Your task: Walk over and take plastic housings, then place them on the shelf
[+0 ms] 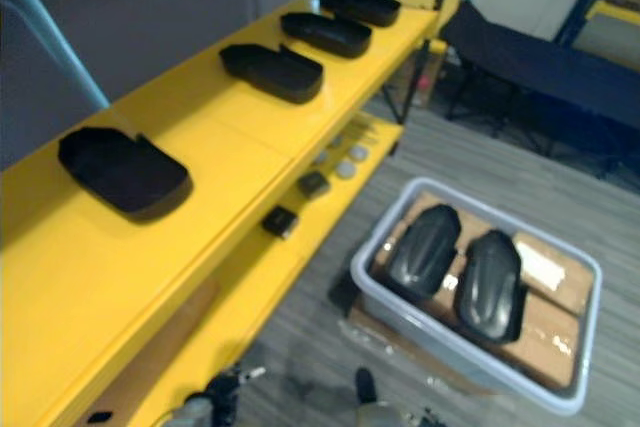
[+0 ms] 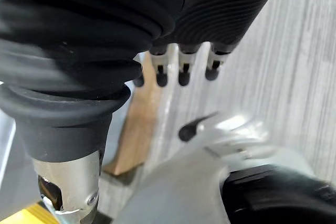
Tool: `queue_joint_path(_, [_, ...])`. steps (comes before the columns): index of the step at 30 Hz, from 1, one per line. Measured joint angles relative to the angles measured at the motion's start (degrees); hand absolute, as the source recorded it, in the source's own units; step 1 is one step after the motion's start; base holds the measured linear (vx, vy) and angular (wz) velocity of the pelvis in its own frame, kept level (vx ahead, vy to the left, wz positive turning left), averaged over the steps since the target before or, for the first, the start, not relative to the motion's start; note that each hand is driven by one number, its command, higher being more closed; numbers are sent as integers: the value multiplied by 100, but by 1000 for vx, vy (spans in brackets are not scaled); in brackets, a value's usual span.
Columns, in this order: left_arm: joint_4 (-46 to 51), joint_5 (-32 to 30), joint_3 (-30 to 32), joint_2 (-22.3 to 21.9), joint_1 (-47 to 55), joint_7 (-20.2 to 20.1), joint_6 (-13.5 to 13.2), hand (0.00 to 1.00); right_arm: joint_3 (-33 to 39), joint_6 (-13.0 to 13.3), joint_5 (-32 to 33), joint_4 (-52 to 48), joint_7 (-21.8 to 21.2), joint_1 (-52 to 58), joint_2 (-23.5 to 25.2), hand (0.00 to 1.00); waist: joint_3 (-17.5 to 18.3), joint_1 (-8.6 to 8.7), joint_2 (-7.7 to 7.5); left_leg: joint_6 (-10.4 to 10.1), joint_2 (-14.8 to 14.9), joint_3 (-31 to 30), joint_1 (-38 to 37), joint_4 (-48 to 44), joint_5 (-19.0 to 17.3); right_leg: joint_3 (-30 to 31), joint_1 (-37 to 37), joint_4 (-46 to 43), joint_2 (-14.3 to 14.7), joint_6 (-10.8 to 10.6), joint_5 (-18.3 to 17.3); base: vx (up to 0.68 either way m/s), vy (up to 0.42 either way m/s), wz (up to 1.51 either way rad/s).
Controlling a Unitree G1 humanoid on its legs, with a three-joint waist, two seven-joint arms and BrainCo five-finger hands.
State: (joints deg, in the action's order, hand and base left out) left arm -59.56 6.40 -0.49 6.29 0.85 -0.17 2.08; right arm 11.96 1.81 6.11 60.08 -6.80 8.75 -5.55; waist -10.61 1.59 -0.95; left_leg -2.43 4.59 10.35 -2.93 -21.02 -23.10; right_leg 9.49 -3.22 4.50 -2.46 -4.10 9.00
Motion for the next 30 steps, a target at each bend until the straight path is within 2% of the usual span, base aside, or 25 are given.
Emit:
queue_joint_path(3, [-6,-6,87,16,41,10,63,0,-36,-3,181,7,44,-6,-4,0,33,-75,-33,31,-6,175,-8,4,-20,7,-84,-6,-28,28,56,21,60,-30])
queue_joint_path(5, [-11,-130,264,-8,51,10,85,0,-41,-3,237,7,64,-11,-4,0,9,-69,42,45,12,273,-94,90,-10,6,-99,-31,45,-60,119,115,50,-21])
queue_joint_path(7, [-13,-271,274,-46,40,18,44,0,-20,-3,290,5,67,-11,-37,0,27,-69,79,44,48,271,-127,137,-8,-17,-153,-97,123,-56,117,115,-9,-22])
queue_joint_path(9, [-19,-288,303,-130,16,107,-54,0,30,14,449,-36,92,-25,-73,0,-28,-62,197,46,79,251,-181,132,-6,-20,-182,-139,196,-56,112,134,-7,-29])
queue_joint_path(11, [-24,-157,345,-249,-4,184,-86,0,55,141,492,-52,147,27,-102,0,-99,-56,307,47,111,248,-288,128,-7,-26,-186,-282,252,-49,104,103,32,-30])
queue_joint_path(12, [-22,54,400,-311,-25,186,-114,0,74,287,473,-114,169,79,-89,0,-152,-51,349,46,152,244,-388,128,-10,-70,-196,-467,280,-24,77,33,51,-22])
queue_joint_path(13, [1,183,423,-343,-55,187,-208,0,77,485,345,-206,211,185,-36,0,-168,-31,332,43,170,228,-421,83,-14,-185,-266,-705,304,-55,16,2,52,-14])
queue_joint_path(14, [15,217,427,-346,-82,193,-261,0,84,574,265,-257,243,222,-7,0,-184,-23,307,40,174,214,-416,41,-22,-217,-300,-802,304,-48,-2,-58,-4,7])
queue_joint_path(16, [112,359,582,-331,-77,356,-338,0,129,691,6,-305,336,278,119,0,-223,-22,166,128,196,217,-430,26,-75,-715,-330,-886,239,-54,2,-100,-43,4])
queue_joint_path(18, [187,513,833,-344,40,444,-329,0,131,685,-181,-313,381,256,158,0,-200,-111,95,148,276,411,-415,-24,-120,-1104,-380,-983,180,155,-261,-50,-57,-16])
queue_joint_path(19, [208,523,949,-319,134,481,-307,0,162,684,-253,-333,428,246,150,0,-203,-130,143,148,417,469,-421,-78,-120,-1503,-398,-1379,106,364,-515,72,-46,-5])
queue_joint_path(20, [209,500,1072,-275,276,532,-269,0,295,685,-247,-346,443,231,130,0,-199,-132,275,127,629,472,-445,-78,-109,-1836,-413,-1801,36,315,-743,128,-23,-1])
queue_joint_path(22, [211,502,1203,-116,510,595,-186,0,389,686,-254,-346,444,225,112,0,-169,-225,347,8,856,482,-515,-79,-45,-2001,-348,-2060,-141,336,-720,165,-21,-15])
queue_joint_path(23, [206,504,1338,56,671,629,-108,0,389,686,-295,-339,441,211,138,0,-120,-258,230,-59,872,439,-487,-87,-30,-1978,-291,-2097,-341,409,-208,155,-75,-16])
queue_joint_path(24, [199,507,1384,140,744,639,-59,0,389,684,-340,-321,442,196,148,0,-100,-268,184,-137,881,398,-469,-94,-40,-1829,-267,-2057,-378,218,-204,109,-176,3])
queue_joint_path(27, [143,724,1558,226,820,685,-1,0,378,673,-410,-229,446,-1,88,0,-94,-266,208,-478,1075,85,-294,-110,143,-1915,-260,-2047,-228,123,-511,48,-332,22])
queue_joint_path(28, [101,787,1568,201,839,685,-27,0,362,670,-407,-220,474,-88,67,0,-110,-309,246,-608,1118,67,-298,-14,219,-2146,-219,-2014,-227,43,-758,27,-324,16])
queue_joint_path(30, [100,953,1603,36,831,685,-93,0,203,644,-409,-191,545,-273,10,0,-94,-365,216,-747,1155,100,-292,177,330,-2540,-156,-1785,-212,-116,-935,3,-318,-1])
